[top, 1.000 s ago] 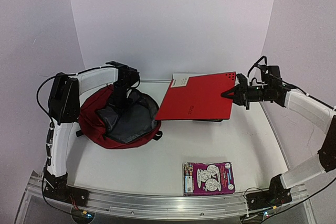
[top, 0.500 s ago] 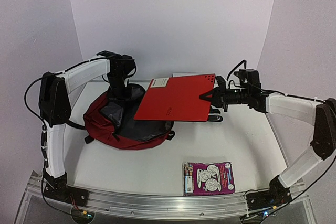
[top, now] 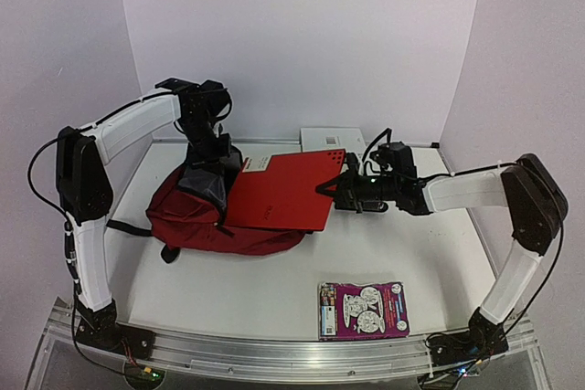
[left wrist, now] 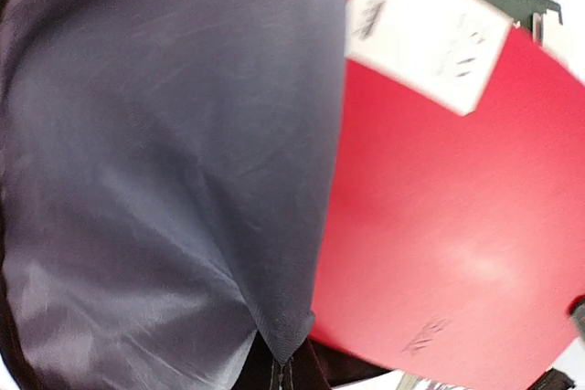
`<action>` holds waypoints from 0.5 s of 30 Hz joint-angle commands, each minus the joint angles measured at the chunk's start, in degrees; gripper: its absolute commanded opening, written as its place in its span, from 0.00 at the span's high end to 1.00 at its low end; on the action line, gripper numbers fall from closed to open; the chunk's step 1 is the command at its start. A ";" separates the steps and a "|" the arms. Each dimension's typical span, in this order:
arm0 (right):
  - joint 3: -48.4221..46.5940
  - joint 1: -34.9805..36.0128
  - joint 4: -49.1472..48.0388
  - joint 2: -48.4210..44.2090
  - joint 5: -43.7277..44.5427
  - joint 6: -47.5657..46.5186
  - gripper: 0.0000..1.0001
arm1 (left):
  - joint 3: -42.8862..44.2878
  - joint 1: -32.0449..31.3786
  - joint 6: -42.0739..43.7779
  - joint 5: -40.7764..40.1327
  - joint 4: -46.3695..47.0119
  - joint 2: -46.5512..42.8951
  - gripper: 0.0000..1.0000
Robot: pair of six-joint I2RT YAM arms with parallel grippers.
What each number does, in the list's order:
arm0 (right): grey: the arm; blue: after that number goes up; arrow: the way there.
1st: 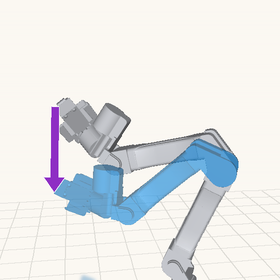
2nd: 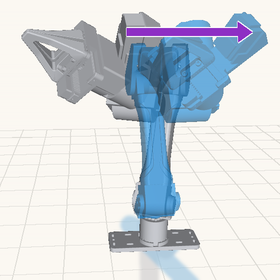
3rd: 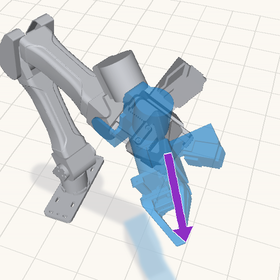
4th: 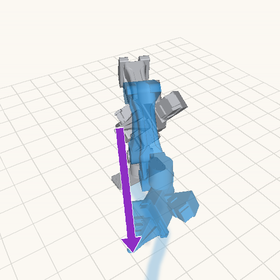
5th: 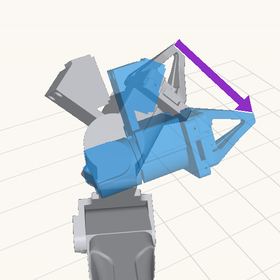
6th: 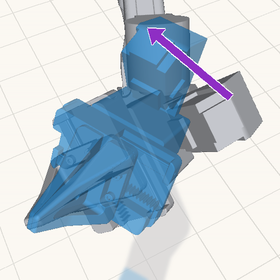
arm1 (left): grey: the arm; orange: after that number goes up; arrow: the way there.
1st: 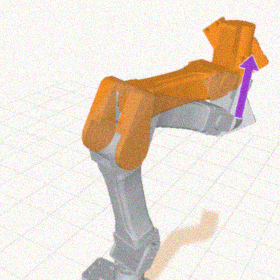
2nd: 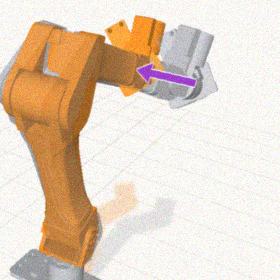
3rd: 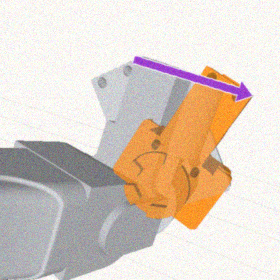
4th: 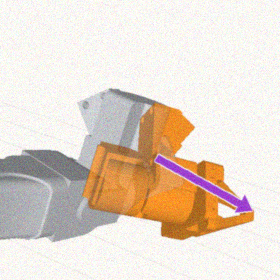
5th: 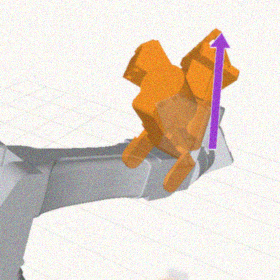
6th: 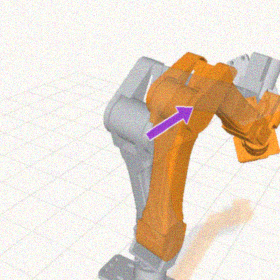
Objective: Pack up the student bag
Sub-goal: Place the files in the student bag.
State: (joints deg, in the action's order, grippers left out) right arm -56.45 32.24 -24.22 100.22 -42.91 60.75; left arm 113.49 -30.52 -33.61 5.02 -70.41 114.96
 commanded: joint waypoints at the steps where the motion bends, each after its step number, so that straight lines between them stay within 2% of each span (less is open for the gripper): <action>1: 1.25 1.90 -12.79 -0.49 -2.11 6.70 1.00 | 0.12 0.02 -3.62 0.92 3.73 -3.87 1.00; 4: 2.28 1.91 -13.07 -2.66 -3.58 9.74 1.00 | -0.50 -0.01 -5.02 -0.25 4.41 -3.90 1.00; 8: 1.47 0.81 -10.01 -5.36 -4.89 9.08 1.00 | -0.43 0.06 -6.18 -3.85 3.59 -3.88 1.00; 15: -0.68 0.47 -8.39 3.15 -16.42 15.01 1.00 | 0.34 0.06 -5.21 -4.49 5.24 -3.64 1.00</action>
State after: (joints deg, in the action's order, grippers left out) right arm -54.61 32.46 -28.41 100.25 -49.05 70.80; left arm 112.46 -30.55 -38.74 2.36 -69.43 114.89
